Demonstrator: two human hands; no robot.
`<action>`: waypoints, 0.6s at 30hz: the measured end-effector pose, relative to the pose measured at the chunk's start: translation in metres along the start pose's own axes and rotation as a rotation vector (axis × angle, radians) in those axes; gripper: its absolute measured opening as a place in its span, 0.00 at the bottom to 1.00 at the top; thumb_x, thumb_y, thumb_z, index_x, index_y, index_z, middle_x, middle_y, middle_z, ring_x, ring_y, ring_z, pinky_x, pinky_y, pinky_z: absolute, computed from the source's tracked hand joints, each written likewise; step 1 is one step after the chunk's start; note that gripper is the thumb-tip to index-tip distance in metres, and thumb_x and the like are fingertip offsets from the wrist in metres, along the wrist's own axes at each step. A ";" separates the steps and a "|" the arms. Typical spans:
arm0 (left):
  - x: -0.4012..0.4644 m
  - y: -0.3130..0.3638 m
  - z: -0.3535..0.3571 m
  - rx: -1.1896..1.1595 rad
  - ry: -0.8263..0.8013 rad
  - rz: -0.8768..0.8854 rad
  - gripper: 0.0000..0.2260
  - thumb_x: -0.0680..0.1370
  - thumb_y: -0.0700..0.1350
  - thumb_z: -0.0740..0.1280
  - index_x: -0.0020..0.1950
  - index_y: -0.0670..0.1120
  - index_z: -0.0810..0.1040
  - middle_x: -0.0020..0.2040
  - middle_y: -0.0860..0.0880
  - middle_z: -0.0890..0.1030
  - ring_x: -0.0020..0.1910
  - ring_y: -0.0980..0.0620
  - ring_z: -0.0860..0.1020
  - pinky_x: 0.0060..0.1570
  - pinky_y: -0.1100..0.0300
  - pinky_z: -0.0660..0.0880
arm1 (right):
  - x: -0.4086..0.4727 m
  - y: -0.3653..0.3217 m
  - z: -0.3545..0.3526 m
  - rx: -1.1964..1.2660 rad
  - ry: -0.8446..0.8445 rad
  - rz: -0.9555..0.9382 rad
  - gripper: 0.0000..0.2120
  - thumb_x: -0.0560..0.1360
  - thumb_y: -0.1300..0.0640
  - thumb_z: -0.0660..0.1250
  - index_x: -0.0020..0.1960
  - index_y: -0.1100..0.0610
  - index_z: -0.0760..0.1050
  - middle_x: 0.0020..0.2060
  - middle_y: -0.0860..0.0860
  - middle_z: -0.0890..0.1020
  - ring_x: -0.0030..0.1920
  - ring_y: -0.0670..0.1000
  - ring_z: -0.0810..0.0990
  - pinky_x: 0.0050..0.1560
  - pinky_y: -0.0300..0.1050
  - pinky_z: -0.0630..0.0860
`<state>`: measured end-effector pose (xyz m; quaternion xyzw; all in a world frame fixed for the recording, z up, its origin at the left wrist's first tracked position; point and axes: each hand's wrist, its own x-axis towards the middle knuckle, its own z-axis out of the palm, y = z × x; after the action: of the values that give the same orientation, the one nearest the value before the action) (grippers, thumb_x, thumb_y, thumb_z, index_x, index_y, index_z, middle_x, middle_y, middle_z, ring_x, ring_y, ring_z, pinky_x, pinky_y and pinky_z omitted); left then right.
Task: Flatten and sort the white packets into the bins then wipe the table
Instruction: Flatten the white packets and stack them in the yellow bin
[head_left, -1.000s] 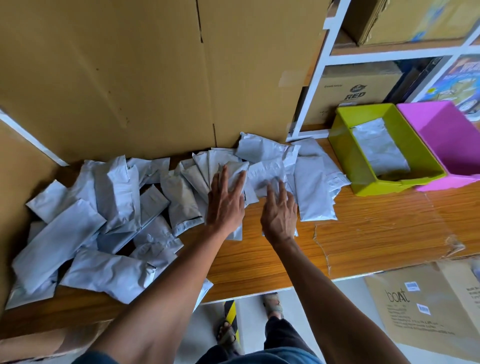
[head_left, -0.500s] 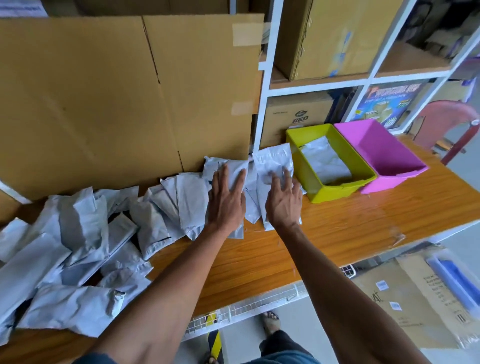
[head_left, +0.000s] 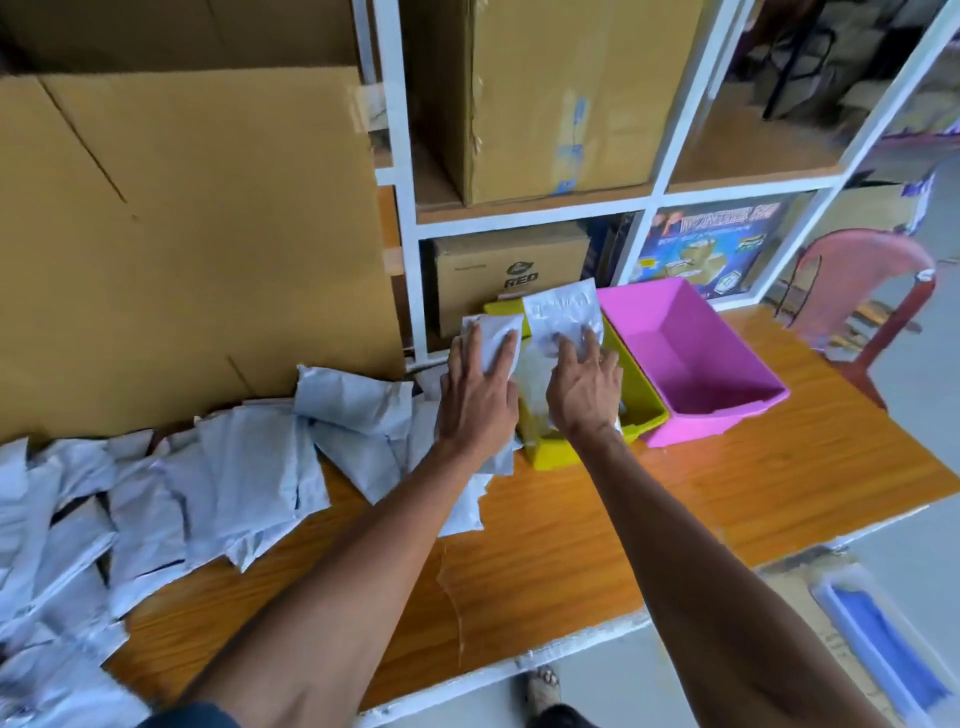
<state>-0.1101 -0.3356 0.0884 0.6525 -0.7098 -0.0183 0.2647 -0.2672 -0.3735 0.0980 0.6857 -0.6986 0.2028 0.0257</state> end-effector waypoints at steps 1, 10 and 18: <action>0.012 0.011 0.009 -0.008 -0.001 -0.017 0.29 0.83 0.49 0.57 0.85 0.58 0.56 0.86 0.43 0.50 0.82 0.34 0.54 0.72 0.34 0.68 | 0.014 0.013 0.003 -0.012 -0.021 -0.006 0.22 0.81 0.58 0.60 0.75 0.53 0.70 0.80 0.61 0.63 0.65 0.68 0.70 0.63 0.60 0.68; 0.077 0.061 0.067 0.064 -0.028 -0.176 0.27 0.85 0.52 0.59 0.84 0.59 0.57 0.85 0.43 0.52 0.81 0.35 0.56 0.70 0.34 0.69 | 0.087 0.066 0.047 -0.040 -0.192 -0.112 0.18 0.83 0.54 0.56 0.72 0.54 0.69 0.79 0.60 0.62 0.67 0.67 0.68 0.67 0.60 0.68; 0.109 0.062 0.094 0.140 -0.069 -0.260 0.28 0.85 0.53 0.59 0.84 0.58 0.55 0.85 0.42 0.52 0.81 0.34 0.57 0.71 0.32 0.70 | 0.109 0.079 0.082 -0.097 -0.357 -0.146 0.20 0.83 0.55 0.55 0.73 0.57 0.66 0.79 0.65 0.59 0.73 0.66 0.63 0.69 0.58 0.68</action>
<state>-0.2048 -0.4586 0.0693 0.7549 -0.6275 -0.0252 0.1893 -0.3305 -0.5046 0.0369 0.7576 -0.6494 0.0417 -0.0509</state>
